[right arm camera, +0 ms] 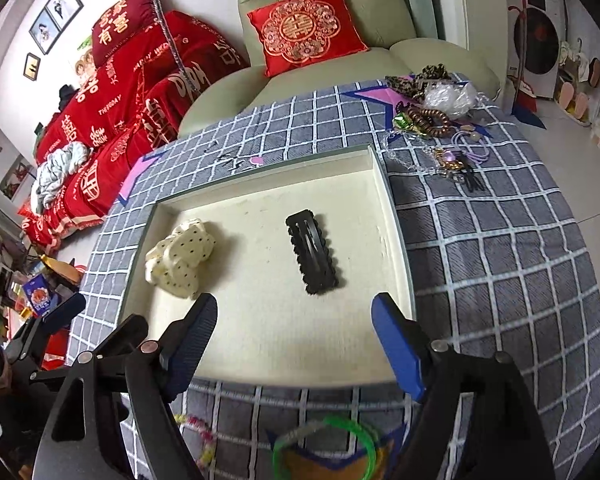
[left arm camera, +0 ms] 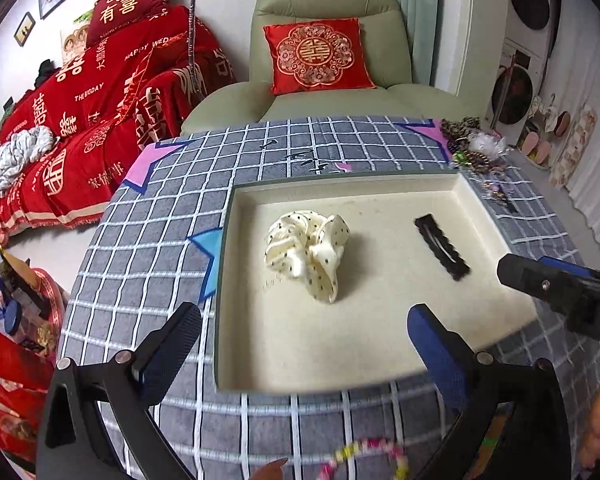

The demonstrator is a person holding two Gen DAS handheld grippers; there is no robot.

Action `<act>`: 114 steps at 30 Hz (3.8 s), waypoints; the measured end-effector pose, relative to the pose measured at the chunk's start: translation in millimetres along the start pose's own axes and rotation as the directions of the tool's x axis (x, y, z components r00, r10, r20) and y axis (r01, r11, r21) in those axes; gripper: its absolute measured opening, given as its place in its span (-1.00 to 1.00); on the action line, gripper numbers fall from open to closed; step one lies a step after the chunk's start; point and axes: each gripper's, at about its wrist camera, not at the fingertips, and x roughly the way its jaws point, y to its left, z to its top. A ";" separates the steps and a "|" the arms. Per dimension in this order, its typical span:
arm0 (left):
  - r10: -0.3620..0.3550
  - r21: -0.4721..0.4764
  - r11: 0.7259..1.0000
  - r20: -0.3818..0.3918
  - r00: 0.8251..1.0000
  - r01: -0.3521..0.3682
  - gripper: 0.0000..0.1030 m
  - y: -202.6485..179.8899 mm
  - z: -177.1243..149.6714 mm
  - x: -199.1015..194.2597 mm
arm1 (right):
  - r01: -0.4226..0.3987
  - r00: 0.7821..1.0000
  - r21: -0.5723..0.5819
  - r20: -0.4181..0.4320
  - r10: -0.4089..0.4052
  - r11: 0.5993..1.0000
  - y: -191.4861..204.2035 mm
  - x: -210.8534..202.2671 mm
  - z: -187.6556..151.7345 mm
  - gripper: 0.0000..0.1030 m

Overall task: Organize jewelry
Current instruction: 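Withdraw both tools from the tray toward the remaining jewelry, then grasp the black claw clip with the left tool while the right tool grasps the cream bow clip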

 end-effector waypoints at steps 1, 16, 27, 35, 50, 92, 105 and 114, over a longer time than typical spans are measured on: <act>-0.012 -0.003 1.000 -0.002 1.000 0.012 1.00 1.0 -3.3 -5.5 | -0.004 1.000 -0.002 0.006 0.004 1.000 0.5 -4.5 -2.8 0.64; 0.011 -0.024 1.000 0.022 1.000 -0.011 1.00 17.2 -95.4 -86.5 | -0.036 0.998 -0.040 0.059 0.039 0.999 16.5 -83.6 -77.1 1.00; 0.067 -0.025 0.997 0.018 0.998 -0.066 1.00 28.8 -165.3 -108.8 | -0.009 0.999 -0.042 0.035 0.011 0.999 8.4 -112.1 -146.1 1.00; 0.051 -0.069 0.996 -0.045 0.998 -0.054 1.00 40.8 -200.1 -98.7 | 0.046 0.998 -0.021 -0.033 -0.047 0.999 -8.5 -105.6 -194.8 1.00; 0.021 -0.047 0.999 -0.049 0.999 -0.024 1.00 31.3 -208.1 -78.5 | 0.103 0.990 -0.078 -0.092 -0.110 0.992 0.9 -90.2 -235.9 1.00; -0.089 -0.010 0.996 -0.053 0.995 0.088 -0.09 30.4 -209.2 -72.3 | 0.174 0.977 -0.250 -0.076 -0.198 0.953 40.5 -69.4 -251.0 -0.67; -0.120 -0.012 0.993 -0.003 0.993 0.120 -0.09 30.4 -200.7 -100.7 | 0.092 0.992 -0.132 -0.075 -0.103 0.987 17.2 -92.0 -241.7 -0.92; -0.126 -0.008 0.992 -0.005 0.992 0.126 -0.09 26.1 -201.4 -104.2 | 0.094 0.987 -0.122 -0.116 -0.109 0.988 9.7 -79.3 -242.8 -0.54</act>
